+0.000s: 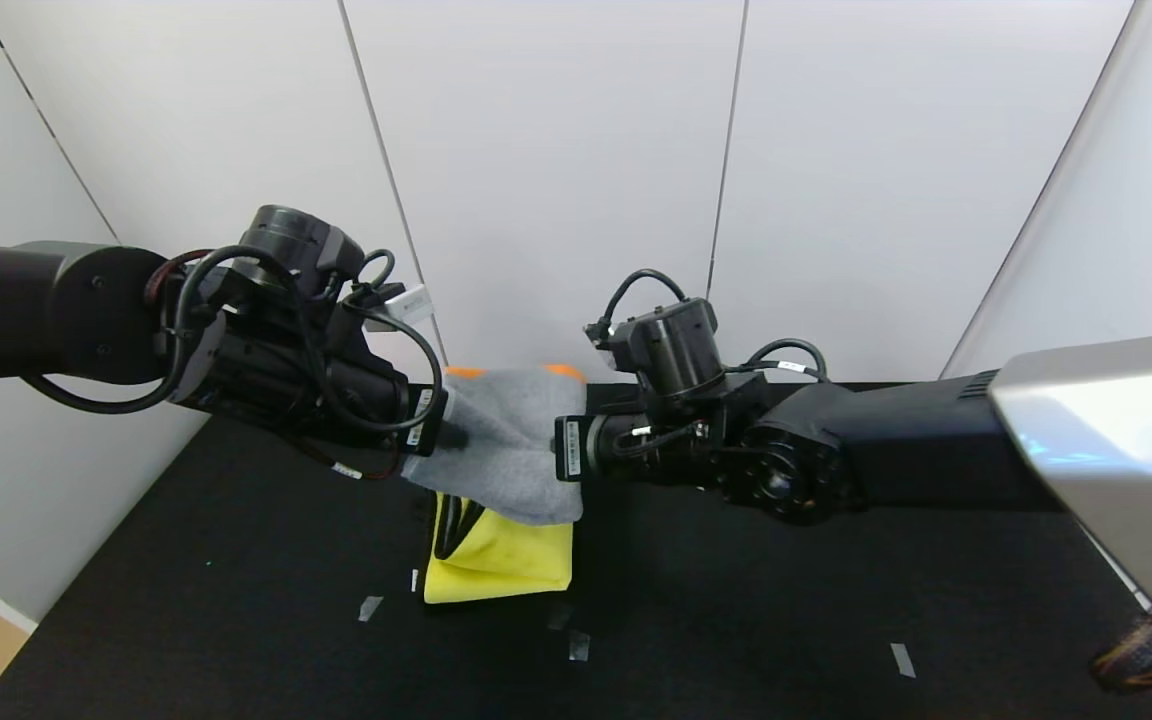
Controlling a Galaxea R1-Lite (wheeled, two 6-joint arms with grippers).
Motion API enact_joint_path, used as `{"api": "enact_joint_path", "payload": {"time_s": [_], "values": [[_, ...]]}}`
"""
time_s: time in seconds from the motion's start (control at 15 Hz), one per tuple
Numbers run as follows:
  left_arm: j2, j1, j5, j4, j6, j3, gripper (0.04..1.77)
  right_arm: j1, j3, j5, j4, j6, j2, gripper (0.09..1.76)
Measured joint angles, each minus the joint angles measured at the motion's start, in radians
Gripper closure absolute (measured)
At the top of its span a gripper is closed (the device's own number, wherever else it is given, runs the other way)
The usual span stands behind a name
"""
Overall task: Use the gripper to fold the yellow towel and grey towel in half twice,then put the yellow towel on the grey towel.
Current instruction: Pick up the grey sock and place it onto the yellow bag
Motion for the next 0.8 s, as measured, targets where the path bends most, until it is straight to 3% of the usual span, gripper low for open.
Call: {"api": "enact_joint_path", "payload": {"time_s": [0.33, 0.8], "values": [[0.026, 0.032, 0.007, -0.116, 0.034, 0.089, 1.63, 0.03, -0.104, -0.043, 0.005, -0.015, 0.115, 1.73], [0.064, 0.033, -0.008, -0.169, 0.029, 0.209, 1.63, 0.036, -0.09, -0.043, 0.014, -0.015, 0.155, 1.73]]}}
